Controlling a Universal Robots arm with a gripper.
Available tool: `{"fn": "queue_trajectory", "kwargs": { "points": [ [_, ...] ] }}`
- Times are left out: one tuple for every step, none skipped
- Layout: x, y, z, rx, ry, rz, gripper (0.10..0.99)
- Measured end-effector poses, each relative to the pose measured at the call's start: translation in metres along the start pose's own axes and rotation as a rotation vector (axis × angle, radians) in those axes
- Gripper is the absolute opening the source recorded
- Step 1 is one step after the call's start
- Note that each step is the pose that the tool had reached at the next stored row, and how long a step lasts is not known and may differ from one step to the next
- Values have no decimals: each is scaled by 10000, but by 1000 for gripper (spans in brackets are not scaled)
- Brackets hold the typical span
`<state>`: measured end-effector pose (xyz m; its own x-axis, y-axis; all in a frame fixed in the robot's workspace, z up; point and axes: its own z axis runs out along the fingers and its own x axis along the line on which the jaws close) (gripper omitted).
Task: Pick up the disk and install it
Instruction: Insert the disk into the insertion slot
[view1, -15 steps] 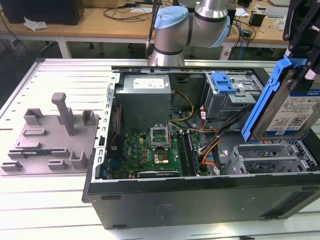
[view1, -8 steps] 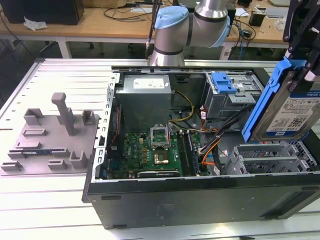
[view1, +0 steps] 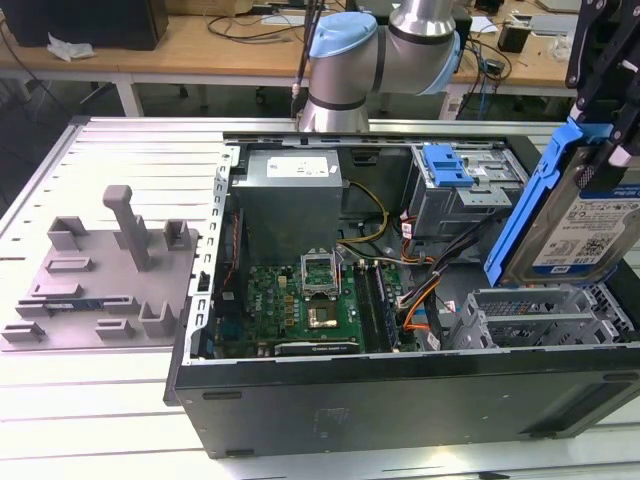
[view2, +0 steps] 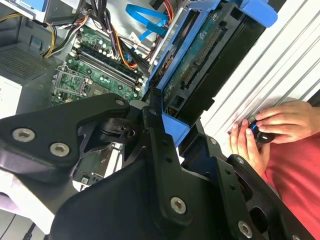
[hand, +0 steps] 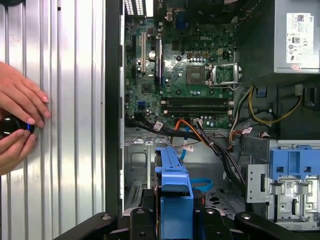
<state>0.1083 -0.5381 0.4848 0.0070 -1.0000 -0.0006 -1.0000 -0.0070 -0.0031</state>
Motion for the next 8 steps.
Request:
{"fn": "queue_trajectory", "kwargs": {
  "points": [
    [0,-2,7,0,0,-3,365],
    [0,-3,11,0,0,-5,365],
    [0,-4,15,0,0,-6,365],
    [0,-5,19,0,0,-7,365],
    [0,-5,23,0,0,-9,365],
    [0,-6,26,0,0,-12,365],
    [0,-6,30,0,0,-14,365],
    [0,-6,35,0,0,-17,365]
  ]
}}
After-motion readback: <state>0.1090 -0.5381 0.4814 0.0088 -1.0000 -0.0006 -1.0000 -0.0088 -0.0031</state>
